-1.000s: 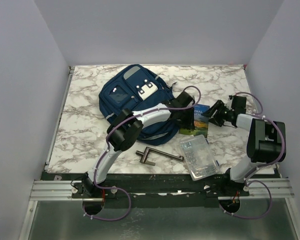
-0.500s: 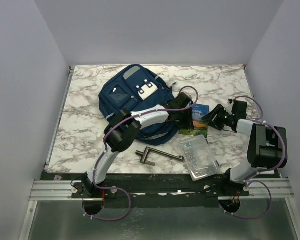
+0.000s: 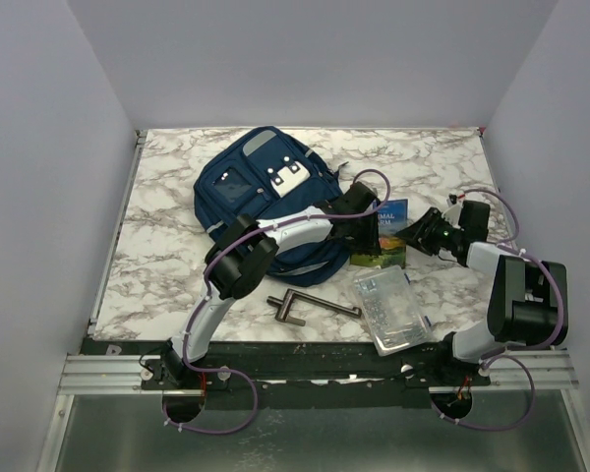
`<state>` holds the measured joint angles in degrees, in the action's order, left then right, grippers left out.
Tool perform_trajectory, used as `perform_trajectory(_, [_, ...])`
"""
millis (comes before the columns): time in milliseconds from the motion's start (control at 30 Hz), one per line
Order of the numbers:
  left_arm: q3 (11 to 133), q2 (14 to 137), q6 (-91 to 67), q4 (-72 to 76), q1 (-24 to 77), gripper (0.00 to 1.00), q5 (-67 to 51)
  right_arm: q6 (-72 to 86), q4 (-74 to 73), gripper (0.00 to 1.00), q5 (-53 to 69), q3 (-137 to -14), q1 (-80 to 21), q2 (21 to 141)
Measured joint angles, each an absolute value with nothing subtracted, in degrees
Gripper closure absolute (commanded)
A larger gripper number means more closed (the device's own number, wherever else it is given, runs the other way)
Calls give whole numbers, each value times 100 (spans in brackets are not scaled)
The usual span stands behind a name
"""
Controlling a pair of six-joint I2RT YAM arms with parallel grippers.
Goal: Pack the student bag
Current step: Pick up the book from the center of the board.
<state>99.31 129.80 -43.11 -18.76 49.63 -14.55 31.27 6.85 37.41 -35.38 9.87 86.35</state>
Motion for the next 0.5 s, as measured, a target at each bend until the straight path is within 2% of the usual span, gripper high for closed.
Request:
perform_trajectory(133, [9933, 12988, -4296, -1852, 4963, 65, -1459, 3041, 681, 57, 3704, -3518, 987, 8656])
perform_trajectory(200, [9946, 12995, -4281, -1850, 4963, 67, -1461, 2998, 692, 60, 3656, -3518, 987, 8731])
perform_trajectory(300, [9972, 13013, -4259, -1848, 4963, 68, -1461, 2958, 751, 70, 3603, -3518, 987, 8934])
perform_trajectory(467, [9996, 13023, -4128, -1852, 4965, 65, -1496, 3002, 810, 99, 3586, -3518, 985, 9168])
perform_trajectory(500, [10007, 13023, -4080, -1865, 4963, 63, -1511, 3015, 821, 100, 3586, -3518, 985, 9181])
